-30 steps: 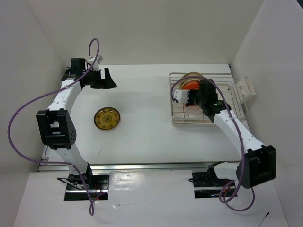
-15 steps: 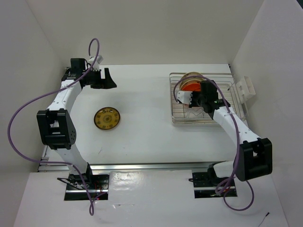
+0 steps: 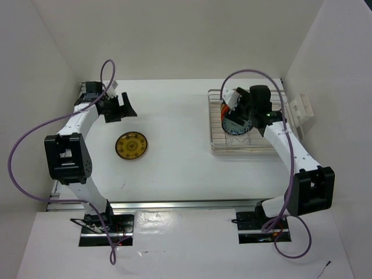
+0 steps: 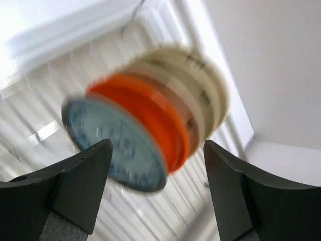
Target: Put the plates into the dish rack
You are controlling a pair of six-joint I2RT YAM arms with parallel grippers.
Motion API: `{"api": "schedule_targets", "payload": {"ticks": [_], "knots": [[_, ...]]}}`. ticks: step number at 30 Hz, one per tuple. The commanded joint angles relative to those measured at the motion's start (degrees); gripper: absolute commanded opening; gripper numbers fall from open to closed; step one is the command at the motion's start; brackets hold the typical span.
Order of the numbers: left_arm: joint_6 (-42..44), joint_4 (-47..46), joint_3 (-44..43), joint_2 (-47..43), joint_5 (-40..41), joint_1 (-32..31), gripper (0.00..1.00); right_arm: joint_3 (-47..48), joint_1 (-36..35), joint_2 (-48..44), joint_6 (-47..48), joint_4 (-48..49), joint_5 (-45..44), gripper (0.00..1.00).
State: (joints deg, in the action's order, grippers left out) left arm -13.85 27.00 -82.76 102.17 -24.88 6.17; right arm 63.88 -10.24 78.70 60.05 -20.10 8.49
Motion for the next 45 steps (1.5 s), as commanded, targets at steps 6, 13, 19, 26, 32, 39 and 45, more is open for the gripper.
{"api": "schedule_targets", "payload": {"ticks": [6, 13, 19, 26, 32, 39, 45], "knots": [[-11.6, -0.2, 18.5, -12.9, 0.2, 9.4, 1.00, 12.1, 0.3, 0.7, -42.1, 5.9, 25.5, 0.81], [-14.7, -6.4, 30.3, -17.4, 1.4, 9.9, 1.00, 11.6, 0.3, 5.6, -55.6, 12.9, 36.0, 0.81], [-18.3, -12.9, 35.4, -14.5, 0.7, 9.9, 1.00, 17.9, 0.3, 12.3, -61.2, 11.0, 43.4, 0.82], [-16.7, -16.5, 35.4, -9.9, -1.2, 9.9, 0.84, 19.7, -2.4, 14.0, -61.2, 11.6, 41.2, 0.82], [-16.1, -20.8, 35.4, -5.2, -3.5, 9.9, 0.64, 21.7, -3.5, 16.1, -61.2, 13.6, 39.3, 0.87], [-13.5, -21.3, 30.8, 1.8, -6.2, 7.8, 0.00, 29.9, -4.6, 23.2, -61.7, 10.5, 39.9, 0.87], [-8.0, -24.1, 24.3, 4.3, -17.6, 3.8, 0.00, 37.5, -7.0, 27.8, -61.7, 7.5, 40.5, 0.87]]}}
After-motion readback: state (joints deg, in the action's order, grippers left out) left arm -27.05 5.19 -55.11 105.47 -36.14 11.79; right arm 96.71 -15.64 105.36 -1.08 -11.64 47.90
